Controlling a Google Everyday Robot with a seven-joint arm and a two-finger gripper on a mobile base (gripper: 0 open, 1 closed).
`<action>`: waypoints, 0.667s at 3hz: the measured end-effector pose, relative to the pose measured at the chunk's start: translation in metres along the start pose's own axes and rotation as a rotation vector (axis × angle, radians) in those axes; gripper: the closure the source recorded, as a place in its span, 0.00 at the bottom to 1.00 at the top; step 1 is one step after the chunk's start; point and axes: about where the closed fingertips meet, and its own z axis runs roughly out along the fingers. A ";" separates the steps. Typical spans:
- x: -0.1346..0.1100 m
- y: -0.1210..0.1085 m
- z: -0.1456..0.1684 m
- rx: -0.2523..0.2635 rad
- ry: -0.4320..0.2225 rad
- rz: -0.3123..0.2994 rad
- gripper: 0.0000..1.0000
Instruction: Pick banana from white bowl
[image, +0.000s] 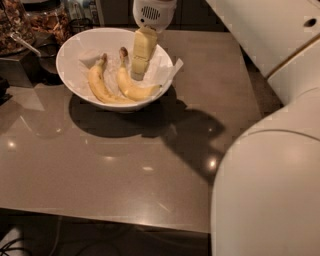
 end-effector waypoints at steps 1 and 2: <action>-0.024 -0.002 0.019 -0.047 0.000 -0.022 0.00; -0.039 -0.004 0.038 -0.088 -0.003 -0.029 0.12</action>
Offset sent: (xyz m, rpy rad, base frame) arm 0.0047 0.0433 -0.0405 -0.0560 0.2240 0.0739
